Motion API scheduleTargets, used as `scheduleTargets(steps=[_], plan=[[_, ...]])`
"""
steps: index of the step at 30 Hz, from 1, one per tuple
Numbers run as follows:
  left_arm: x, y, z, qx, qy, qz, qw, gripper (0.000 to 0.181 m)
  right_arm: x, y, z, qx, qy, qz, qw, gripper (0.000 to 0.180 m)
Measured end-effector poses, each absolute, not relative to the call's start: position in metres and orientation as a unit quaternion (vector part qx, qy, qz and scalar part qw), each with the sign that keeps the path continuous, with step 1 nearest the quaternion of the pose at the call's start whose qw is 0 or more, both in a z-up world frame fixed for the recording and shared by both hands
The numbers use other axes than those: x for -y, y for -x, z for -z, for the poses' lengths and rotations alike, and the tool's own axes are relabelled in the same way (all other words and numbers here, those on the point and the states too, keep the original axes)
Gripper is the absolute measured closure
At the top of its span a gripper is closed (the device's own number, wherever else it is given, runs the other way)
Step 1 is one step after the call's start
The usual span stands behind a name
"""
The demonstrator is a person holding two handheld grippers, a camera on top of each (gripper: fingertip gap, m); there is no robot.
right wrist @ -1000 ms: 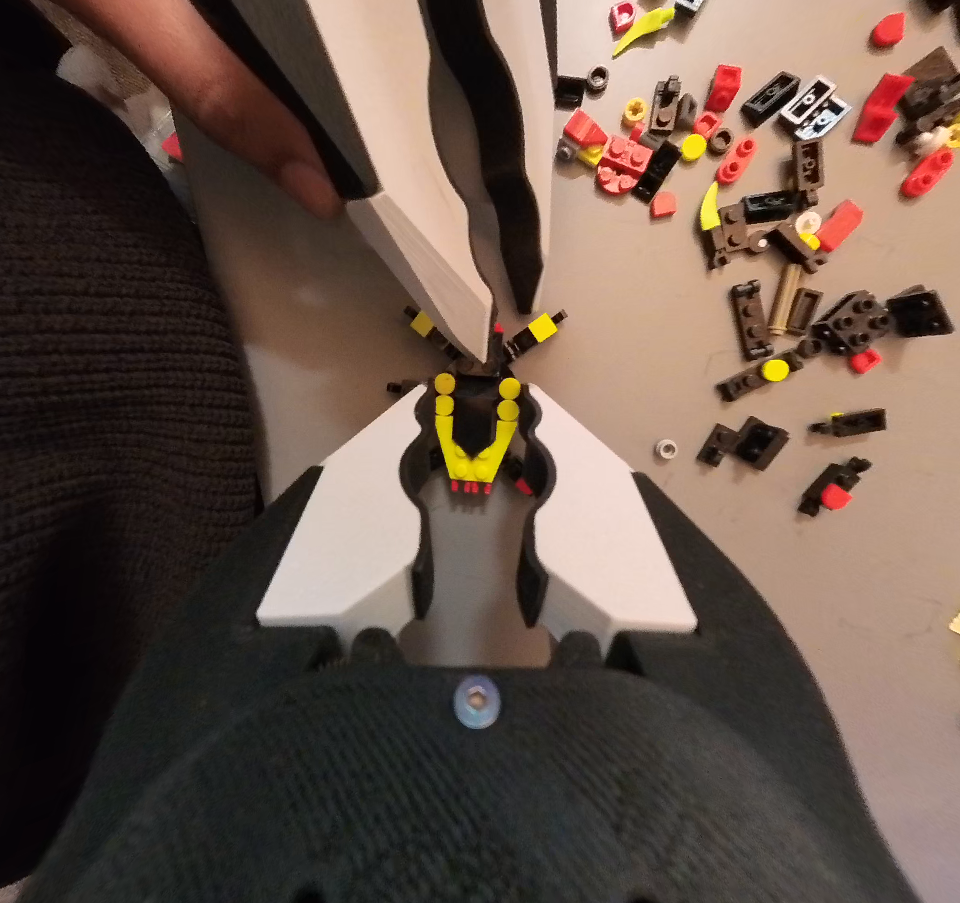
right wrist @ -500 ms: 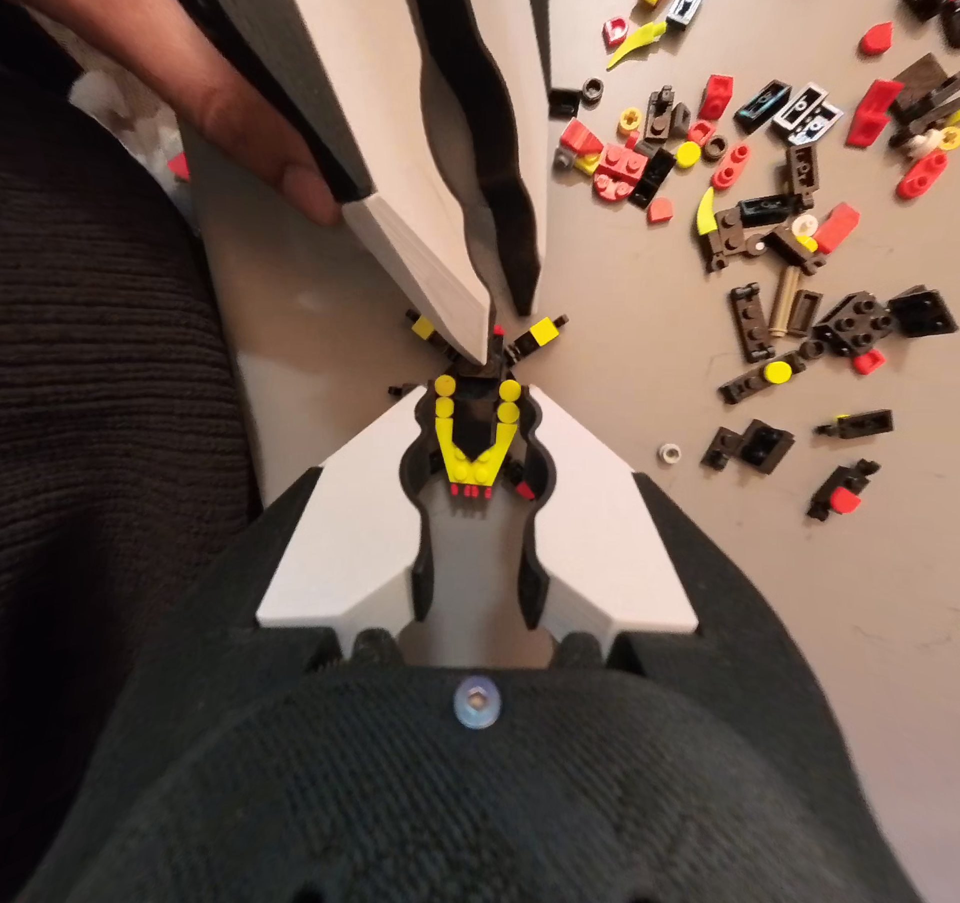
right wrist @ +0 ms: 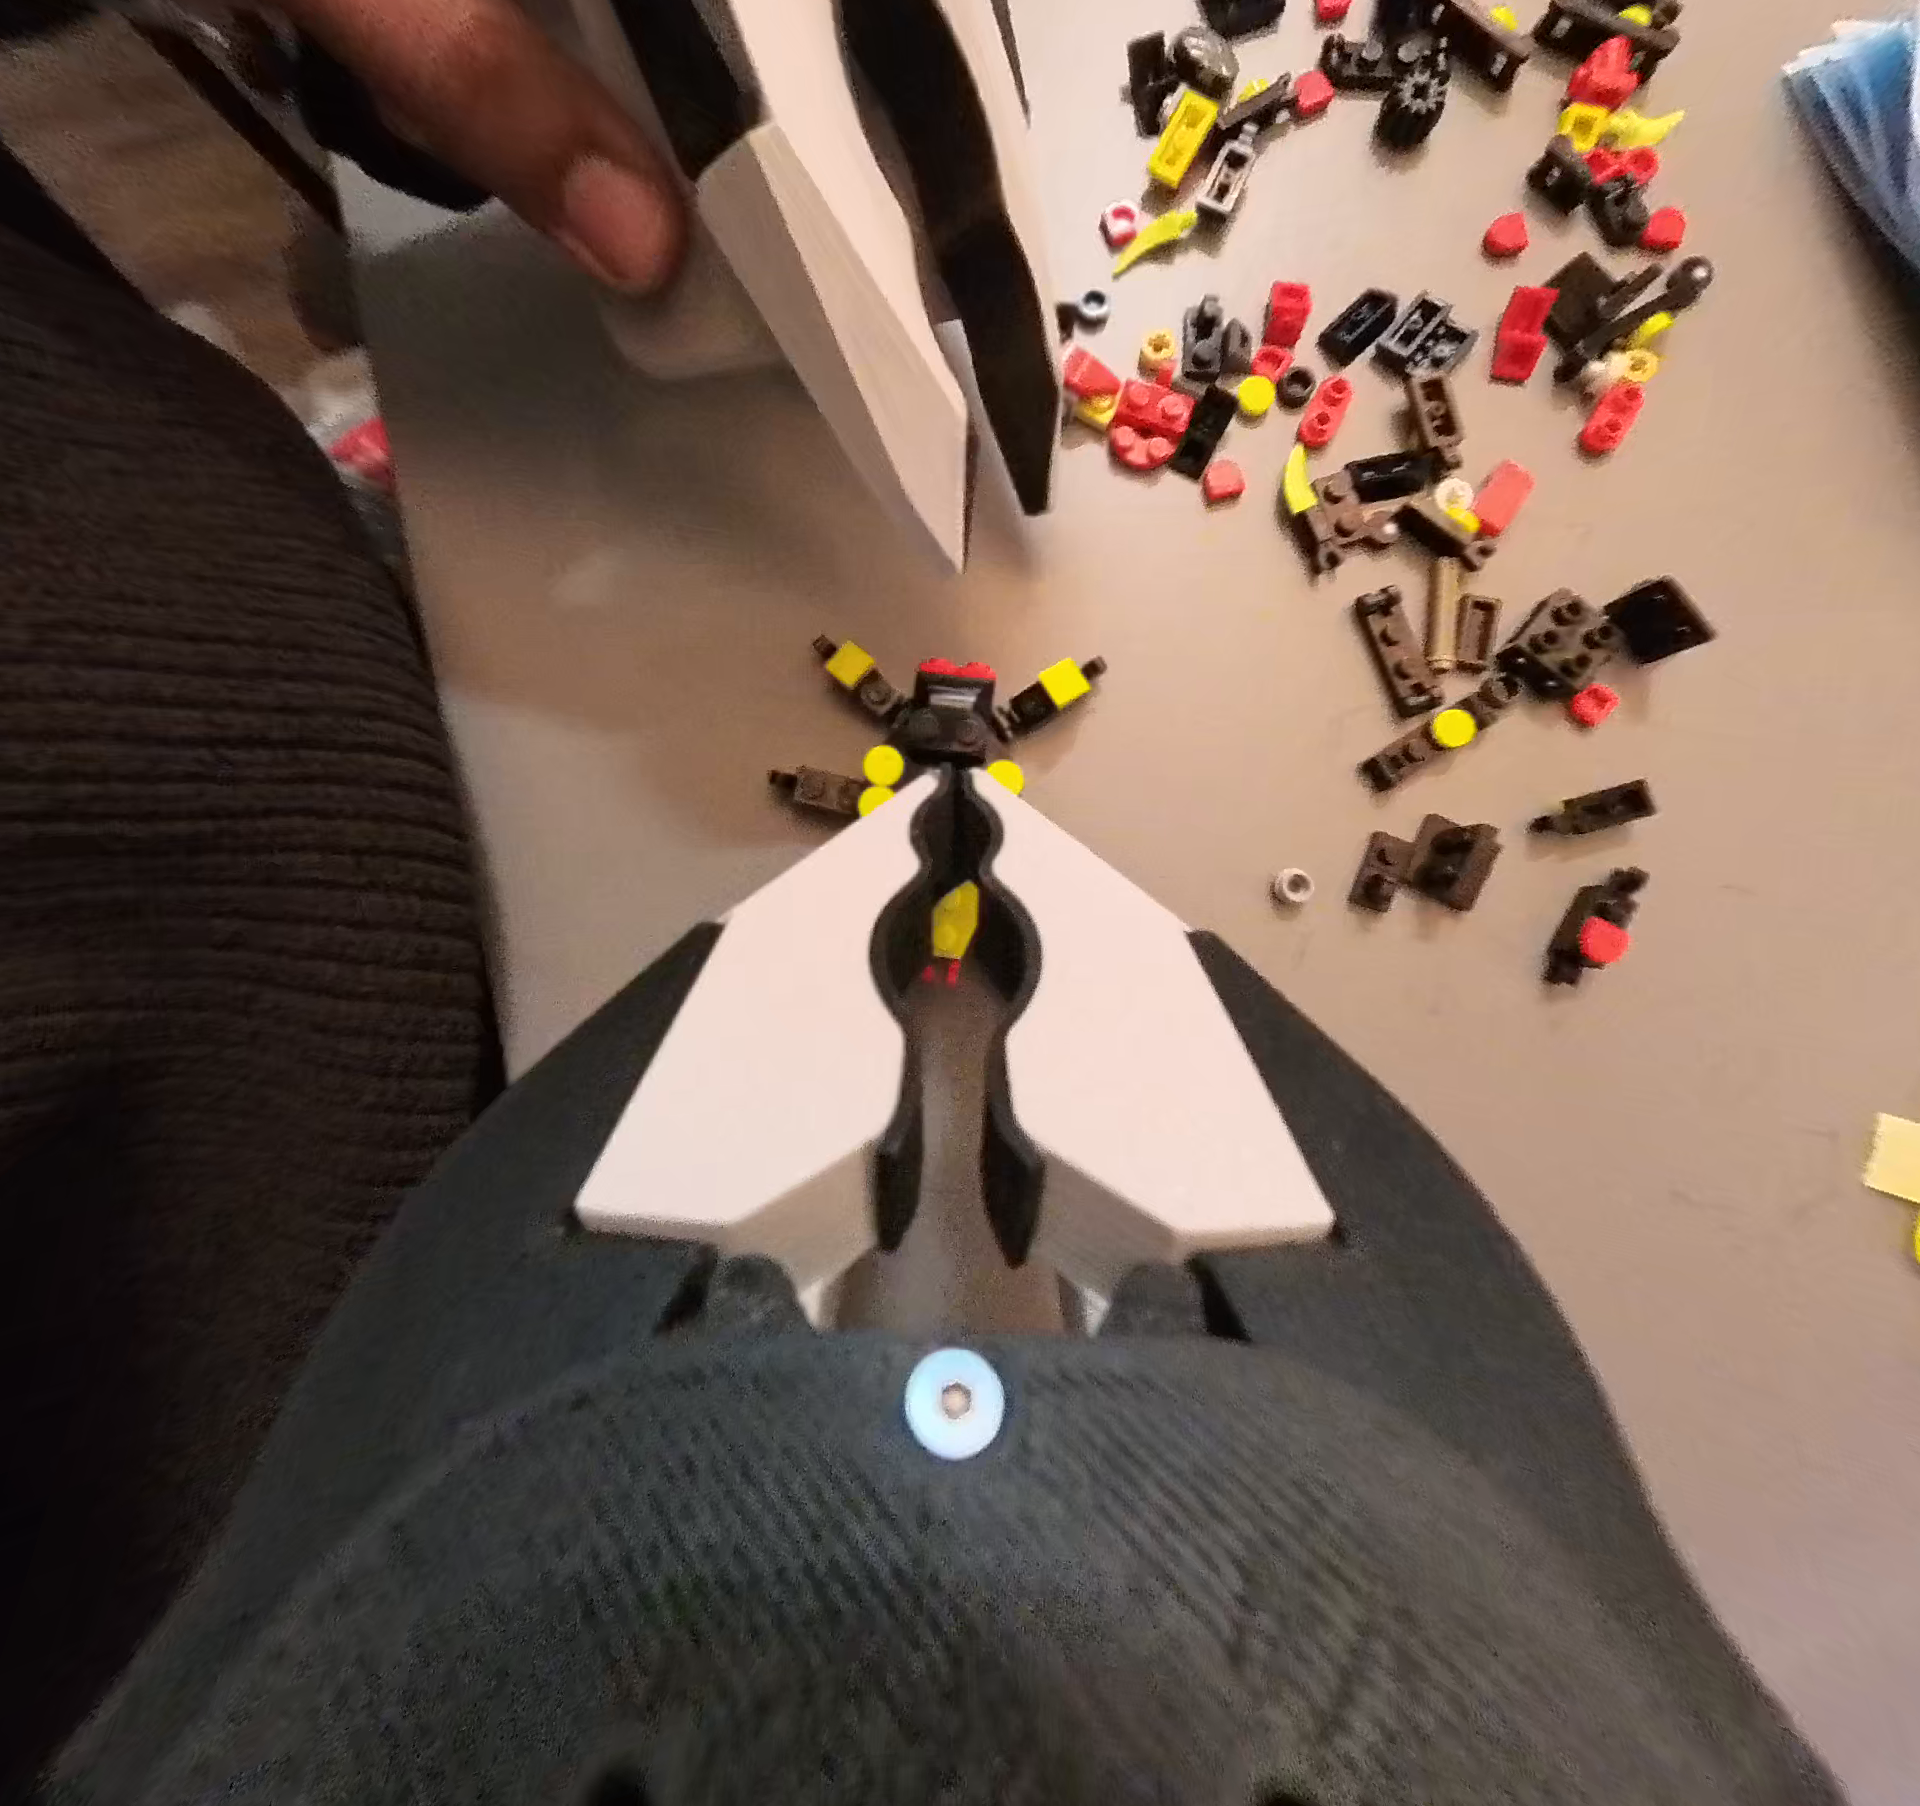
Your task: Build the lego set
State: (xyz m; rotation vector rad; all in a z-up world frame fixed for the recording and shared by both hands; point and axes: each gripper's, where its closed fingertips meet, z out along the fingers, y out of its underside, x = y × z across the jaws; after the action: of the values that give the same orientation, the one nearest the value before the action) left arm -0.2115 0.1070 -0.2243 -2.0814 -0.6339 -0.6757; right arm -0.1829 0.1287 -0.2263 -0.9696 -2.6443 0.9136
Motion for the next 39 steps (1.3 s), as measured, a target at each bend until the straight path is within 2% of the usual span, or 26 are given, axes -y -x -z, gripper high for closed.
scheduleTargets(steps=[1, 9, 19, 22, 24, 27, 30, 39], plan=[[-0.107, 0.209, 0.226, 0.249, 0.833, 0.270, 0.415, 0.149, -0.128, 0.183, 0.227, 0.893, 0.321, -0.300, 0.099, 0.180], [-0.116, 0.195, 0.232, 0.229, 0.843, 0.277, 0.401, 0.150, -0.122, 0.183, 0.230, 0.890, 0.338, -0.297, 0.068, 0.180], [-0.120, 0.193, 0.235, 0.233, 0.841, 0.286, 0.397, 0.154, -0.122, 0.183, 0.231, 0.895, 0.330, -0.290, 0.080, 0.180], [-0.117, 0.204, 0.222, 0.246, 0.821, 0.288, 0.426, 0.154, -0.125, 0.188, 0.227, 0.885, 0.318, -0.322, 0.106, 0.180], [-0.111, 0.216, 0.214, 0.264, 0.805, 0.287, 0.448, 0.154, -0.129, 0.195, 0.213, 0.867, 0.319, -0.361, 0.131, 0.159], [-0.103, 0.229, 0.207, 0.283, 0.786, 0.287, 0.468, 0.154, -0.129, 0.196, 0.202, 0.840, 0.333, -0.415, 0.108, 0.151], [-0.100, 0.233, 0.206, 0.282, 0.786, 0.283, 0.471, 0.154, -0.128, 0.191, 0.216, 0.847, 0.346, -0.397, 0.077, 0.143], [-0.100, 0.226, 0.204, 0.264, 0.790, 0.290, 0.472, 0.151, -0.123, 0.193, 0.222, 0.846, 0.351, -0.391, 0.084, 0.142]])
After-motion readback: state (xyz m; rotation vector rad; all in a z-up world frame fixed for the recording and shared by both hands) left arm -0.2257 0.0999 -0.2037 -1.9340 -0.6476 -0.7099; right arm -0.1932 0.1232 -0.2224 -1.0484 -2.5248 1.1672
